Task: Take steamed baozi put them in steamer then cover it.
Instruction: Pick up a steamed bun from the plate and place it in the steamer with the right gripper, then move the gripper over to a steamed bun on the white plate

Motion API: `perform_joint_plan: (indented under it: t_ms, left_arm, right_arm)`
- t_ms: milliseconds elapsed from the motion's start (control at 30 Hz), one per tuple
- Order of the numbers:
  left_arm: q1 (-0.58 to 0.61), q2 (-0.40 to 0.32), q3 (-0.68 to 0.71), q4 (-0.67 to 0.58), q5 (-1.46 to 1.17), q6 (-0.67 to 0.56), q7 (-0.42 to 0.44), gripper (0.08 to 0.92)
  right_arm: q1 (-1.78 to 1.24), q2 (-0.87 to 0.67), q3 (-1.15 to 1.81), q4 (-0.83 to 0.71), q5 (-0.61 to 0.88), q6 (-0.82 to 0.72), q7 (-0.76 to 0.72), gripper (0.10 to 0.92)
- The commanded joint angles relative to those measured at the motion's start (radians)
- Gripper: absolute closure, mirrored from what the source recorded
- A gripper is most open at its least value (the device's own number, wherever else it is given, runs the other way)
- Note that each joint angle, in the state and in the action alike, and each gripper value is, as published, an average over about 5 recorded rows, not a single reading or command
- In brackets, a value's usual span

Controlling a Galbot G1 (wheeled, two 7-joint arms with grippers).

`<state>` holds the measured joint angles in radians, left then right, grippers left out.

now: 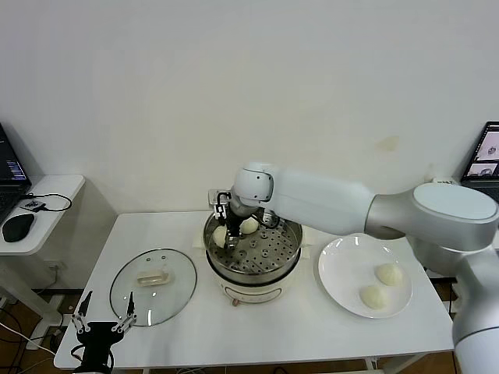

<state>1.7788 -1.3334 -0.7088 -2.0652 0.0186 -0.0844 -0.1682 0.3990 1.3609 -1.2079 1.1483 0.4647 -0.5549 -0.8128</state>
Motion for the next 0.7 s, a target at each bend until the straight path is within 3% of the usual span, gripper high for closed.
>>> perform_joint_plan:
  t_ms: [33, 233, 500, 700]
  left_arm:
    - [-0.006, 0.001, 0.0, 0.005, 0.0, 0.0, 0.0, 0.177]
    - [-0.007, 0.004, -0.002, 0.005, -0.001, 0.001, 0.0, 0.177]
    - [-0.003, 0.009, -0.001, -0.007, 0.0, 0.004, 0.003, 0.177]
    - [0.005, 0.01, 0.004, -0.017, 0.005, 0.006, 0.003, 0.177]
  right_arm:
    - [-0.022, 0.05, 0.0, -0.058, -0.016, -0.012, 0.004, 0.317]
    - [0.074, -0.05, -0.001, 0.047, -0.021, 0.008, -0.077, 0.21]
    - [0.259, -0.353, -0.044, 0.282, -0.058, 0.093, -0.215, 0.203]
    - [0.305, -0.645, -0.087, 0.45, -0.183, 0.21, -0.313, 0.203]
